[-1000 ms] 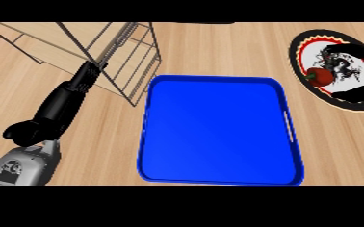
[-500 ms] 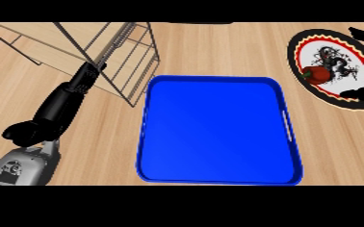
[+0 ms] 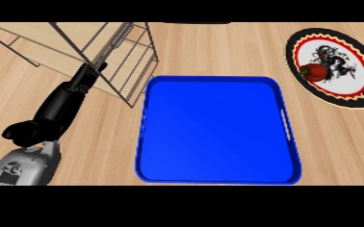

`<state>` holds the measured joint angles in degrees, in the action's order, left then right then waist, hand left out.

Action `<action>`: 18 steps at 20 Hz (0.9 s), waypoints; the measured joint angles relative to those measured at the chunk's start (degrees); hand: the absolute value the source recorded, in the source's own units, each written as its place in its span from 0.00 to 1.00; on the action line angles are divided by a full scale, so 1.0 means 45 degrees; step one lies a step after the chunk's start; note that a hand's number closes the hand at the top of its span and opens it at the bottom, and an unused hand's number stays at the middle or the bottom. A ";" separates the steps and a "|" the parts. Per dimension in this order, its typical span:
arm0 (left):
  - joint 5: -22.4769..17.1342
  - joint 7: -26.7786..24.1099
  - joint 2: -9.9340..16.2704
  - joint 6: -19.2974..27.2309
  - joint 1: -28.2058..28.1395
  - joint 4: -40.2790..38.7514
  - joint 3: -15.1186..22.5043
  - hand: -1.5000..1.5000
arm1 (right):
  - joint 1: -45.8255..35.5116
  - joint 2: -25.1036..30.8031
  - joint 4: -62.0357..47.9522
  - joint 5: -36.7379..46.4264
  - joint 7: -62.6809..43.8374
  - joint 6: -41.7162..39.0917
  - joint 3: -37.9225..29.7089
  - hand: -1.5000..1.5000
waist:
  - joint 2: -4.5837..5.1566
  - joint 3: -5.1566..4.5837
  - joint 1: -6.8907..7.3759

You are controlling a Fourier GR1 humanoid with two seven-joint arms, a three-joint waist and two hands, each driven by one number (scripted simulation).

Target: Pick the bell pepper from the tray and place it in the plate

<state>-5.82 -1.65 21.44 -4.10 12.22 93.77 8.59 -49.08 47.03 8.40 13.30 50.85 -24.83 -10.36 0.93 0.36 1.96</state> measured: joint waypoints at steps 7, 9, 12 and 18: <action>-0.0030 -0.0086 0.0072 -0.0087 -0.0147 0.0070 -0.0127 0.50 | 0.0203 0.1124 0.0271 -0.0761 -0.1082 -0.1564 -0.0401 0.00 | 0.0043 0.0032 0.0005; -0.0031 -0.0155 0.0080 -0.0105 -0.0196 0.0056 -0.0160 0.50 | 0.0290 0.1406 0.0451 -0.0923 -0.1329 -0.1852 -0.0450 0.00 | 0.0058 0.0041 -0.0003; 0.0060 -0.0190 -0.0017 -0.0016 -0.0274 0.0100 -0.0099 0.50 | 0.0431 0.1699 0.0732 -0.1195 -0.1618 -0.2132 -0.0543 0.00 | 0.0076 0.0058 0.0002; 0.0036 -0.0135 -0.0046 -0.0014 -0.0257 0.0157 -0.0141 0.50 | 0.0857 0.2060 0.1406 -0.1572 -0.2035 -0.2524 -0.0494 0.00 | 0.0101 0.0087 0.0001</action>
